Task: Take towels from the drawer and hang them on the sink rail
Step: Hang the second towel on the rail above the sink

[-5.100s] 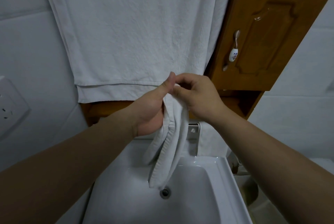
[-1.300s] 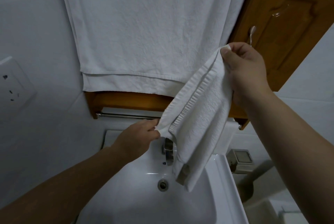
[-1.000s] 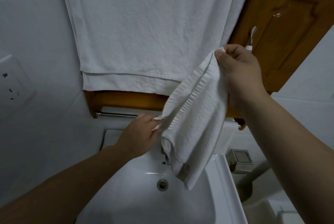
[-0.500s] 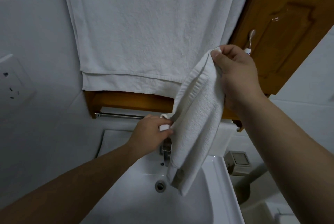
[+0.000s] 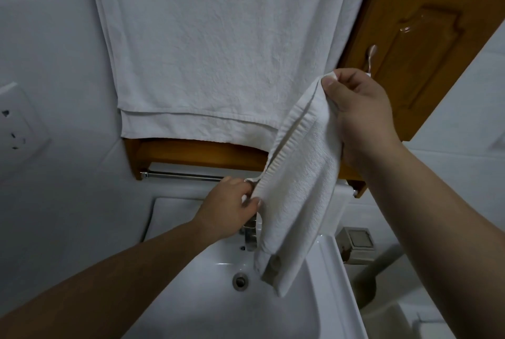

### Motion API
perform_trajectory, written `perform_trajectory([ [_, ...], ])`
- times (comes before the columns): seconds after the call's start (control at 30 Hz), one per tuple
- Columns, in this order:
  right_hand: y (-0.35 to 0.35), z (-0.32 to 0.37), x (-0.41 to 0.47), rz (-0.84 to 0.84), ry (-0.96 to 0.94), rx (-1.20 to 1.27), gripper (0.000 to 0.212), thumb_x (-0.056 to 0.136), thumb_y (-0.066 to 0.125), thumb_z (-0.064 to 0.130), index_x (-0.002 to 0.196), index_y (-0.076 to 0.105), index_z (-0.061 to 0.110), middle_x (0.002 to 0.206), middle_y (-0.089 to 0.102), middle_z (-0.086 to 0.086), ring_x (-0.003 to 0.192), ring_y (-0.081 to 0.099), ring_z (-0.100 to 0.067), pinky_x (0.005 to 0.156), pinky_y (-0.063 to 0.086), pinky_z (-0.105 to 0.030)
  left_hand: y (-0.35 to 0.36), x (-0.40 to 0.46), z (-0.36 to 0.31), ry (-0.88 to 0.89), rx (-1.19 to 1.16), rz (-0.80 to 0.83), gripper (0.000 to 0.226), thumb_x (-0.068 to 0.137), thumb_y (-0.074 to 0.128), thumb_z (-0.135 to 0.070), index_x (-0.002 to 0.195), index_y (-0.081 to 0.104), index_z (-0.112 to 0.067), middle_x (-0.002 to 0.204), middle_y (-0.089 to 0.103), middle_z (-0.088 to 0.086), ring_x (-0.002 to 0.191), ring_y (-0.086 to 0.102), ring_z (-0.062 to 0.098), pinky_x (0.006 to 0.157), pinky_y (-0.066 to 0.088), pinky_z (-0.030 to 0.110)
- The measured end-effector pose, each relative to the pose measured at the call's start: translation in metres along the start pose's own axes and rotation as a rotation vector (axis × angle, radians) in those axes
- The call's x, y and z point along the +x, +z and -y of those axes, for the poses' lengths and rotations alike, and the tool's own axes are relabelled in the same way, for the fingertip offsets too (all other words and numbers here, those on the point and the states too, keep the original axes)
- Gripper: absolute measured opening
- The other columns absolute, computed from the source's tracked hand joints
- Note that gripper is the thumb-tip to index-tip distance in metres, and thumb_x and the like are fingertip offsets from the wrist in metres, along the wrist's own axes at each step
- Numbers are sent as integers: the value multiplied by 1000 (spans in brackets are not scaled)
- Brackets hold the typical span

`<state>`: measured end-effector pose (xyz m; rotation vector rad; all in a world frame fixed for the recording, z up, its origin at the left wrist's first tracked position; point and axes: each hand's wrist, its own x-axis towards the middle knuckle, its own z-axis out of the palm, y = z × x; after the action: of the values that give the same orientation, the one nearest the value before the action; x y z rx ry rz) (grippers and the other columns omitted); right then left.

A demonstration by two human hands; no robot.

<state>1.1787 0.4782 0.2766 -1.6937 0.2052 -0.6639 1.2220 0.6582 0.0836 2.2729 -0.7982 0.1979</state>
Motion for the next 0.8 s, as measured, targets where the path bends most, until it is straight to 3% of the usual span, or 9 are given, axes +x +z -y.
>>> perform_trajectory([
  [0.17,-8,-6,4,-49,13,-27,11,97,62,26,100,69,18,93,69,5,91,66,-13,79,56,-29,-2,-20,-3,70,-28,173,6,99,43,-32,97,44,-27,85,46,-7,71,46,7,63,32,16],
  [0.23,-13,-9,7,-82,35,-23,12,97,61,25,100,68,17,92,68,6,88,64,-11,75,53,-27,-2,-26,-2,70,-21,195,9,102,43,-32,100,47,-24,84,51,-8,68,49,6,59,31,13],
  [0.33,-21,-15,12,-132,72,-34,17,97,60,25,105,69,13,94,67,7,90,63,-11,75,51,-26,-4,-27,1,34,3,69,3,100,50,-26,98,49,-23,81,54,-6,66,50,7,54,32,12],
  [0.43,-26,-23,15,-164,105,-42,18,97,61,25,107,69,13,100,68,4,96,62,-15,82,53,-30,-9,-24,7,-17,27,-89,18,94,59,-18,85,45,-24,67,46,-11,57,45,4,50,33,13],
  [0.53,-30,-31,17,-184,136,-58,16,97,61,27,106,70,16,104,67,5,100,61,-16,87,52,-33,-17,-22,14,7,38,-175,15,89,68,-13,83,55,-18,63,49,-10,52,43,1,49,33,11],
  [0.67,-38,-39,20,-217,162,-69,16,98,60,25,109,69,18,105,66,6,101,60,-16,88,52,-33,-25,-24,17,-22,-24,-260,13,86,73,-18,96,66,-15,73,64,-6,60,55,3,54,41,10],
  [0.73,-40,-42,20,-219,172,-64,16,98,60,24,109,68,17,104,66,6,101,60,-17,87,52,-32,-31,-23,12,-114,-112,-276,34,86,73,-21,118,62,-18,81,69,-9,65,59,-1,58,47,9],
  [0.8,-41,-45,21,-224,184,-62,15,98,59,24,108,68,17,103,65,7,102,59,-17,88,51,-33,-38,-20,9,-204,-225,-256,65,86,72,-21,143,43,-29,81,70,-11,69,61,-2,63,48,6],
])
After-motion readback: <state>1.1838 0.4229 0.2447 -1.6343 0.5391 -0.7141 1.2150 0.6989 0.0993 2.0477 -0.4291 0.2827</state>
